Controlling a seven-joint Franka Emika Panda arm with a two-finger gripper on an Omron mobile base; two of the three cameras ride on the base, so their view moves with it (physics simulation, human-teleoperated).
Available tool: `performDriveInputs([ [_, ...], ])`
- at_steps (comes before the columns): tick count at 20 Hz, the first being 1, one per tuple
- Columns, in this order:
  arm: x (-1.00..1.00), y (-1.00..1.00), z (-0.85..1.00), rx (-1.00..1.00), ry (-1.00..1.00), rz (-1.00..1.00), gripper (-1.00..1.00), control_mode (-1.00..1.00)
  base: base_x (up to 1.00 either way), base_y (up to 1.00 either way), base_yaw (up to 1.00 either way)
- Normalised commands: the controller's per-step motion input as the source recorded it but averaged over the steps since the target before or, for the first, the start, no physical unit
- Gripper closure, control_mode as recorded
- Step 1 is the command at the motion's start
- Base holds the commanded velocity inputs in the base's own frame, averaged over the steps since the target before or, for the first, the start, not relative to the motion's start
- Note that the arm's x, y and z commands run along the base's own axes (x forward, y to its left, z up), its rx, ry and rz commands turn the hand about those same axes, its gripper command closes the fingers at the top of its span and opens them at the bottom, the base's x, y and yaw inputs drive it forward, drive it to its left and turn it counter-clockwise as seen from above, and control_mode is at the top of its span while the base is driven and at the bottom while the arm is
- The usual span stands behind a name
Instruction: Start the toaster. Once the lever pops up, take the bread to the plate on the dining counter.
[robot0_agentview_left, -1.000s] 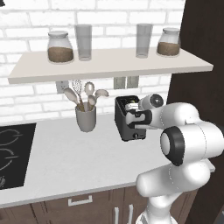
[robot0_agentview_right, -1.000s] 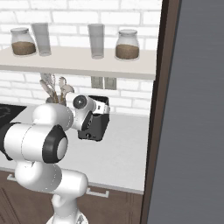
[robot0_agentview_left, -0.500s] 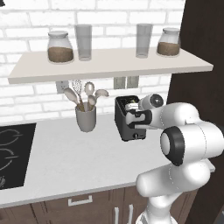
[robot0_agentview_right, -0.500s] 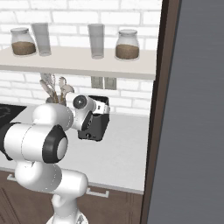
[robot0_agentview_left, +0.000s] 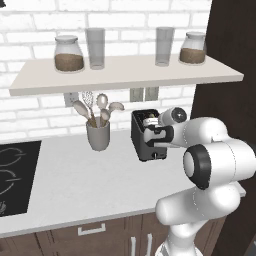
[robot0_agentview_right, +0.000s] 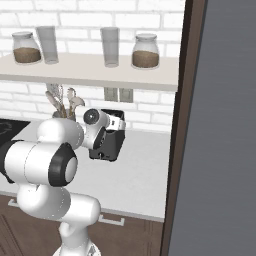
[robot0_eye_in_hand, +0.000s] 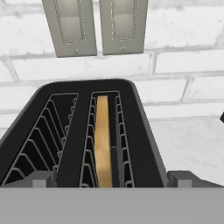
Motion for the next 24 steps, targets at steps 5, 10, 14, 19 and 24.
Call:
performDriveInputs([
  [5, 0.00, 0.00, 0.00, 0.00, 0.00, 0.00, -1.00, -1.00, 0.00, 0.00, 0.00],
  [10, 0.00, 0.00, 0.00, 0.00, 0.00, 0.00, -1.00, -1.00, 0.00, 0.00, 0.00],
  [14, 0.00, 0.00, 0.00, 0.00, 0.00, 0.00, -1.00, -1.00, 0.00, 0.00, 0.00],
  [19, 0.00, 0.00, 0.00, 0.00, 0.00, 0.00, -1.00, -1.00, 0.00, 0.00, 0.00],
  [24, 0.00, 0.00, 0.00, 0.00, 0.00, 0.00, -1.00, -1.00, 0.00, 0.00, 0.00],
])
